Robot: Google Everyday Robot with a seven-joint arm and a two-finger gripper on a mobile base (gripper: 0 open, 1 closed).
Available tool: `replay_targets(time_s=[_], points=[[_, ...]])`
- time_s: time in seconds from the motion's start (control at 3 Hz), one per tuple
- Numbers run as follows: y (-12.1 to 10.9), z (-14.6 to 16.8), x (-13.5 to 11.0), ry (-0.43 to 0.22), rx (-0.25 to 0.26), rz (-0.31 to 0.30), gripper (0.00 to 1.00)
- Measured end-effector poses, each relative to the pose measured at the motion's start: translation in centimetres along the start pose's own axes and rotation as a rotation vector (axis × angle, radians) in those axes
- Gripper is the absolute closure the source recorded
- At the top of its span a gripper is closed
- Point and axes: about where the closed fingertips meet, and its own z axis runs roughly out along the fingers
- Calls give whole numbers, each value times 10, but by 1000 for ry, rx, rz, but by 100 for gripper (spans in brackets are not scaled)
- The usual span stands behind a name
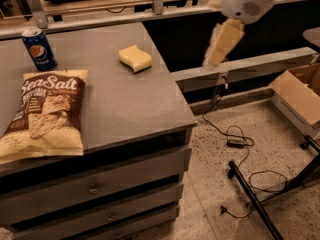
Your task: Move sponge near pepsi can
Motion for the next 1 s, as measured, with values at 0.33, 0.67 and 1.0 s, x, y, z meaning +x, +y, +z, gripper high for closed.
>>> replay_targets(time_s=[0.33,0.67,1.0], points=[[-45,52,-32,-110,-20,8,0],[-45,52,-32,-110,-20,8,0],[-57,68,-36,-173,-2,5,0]])
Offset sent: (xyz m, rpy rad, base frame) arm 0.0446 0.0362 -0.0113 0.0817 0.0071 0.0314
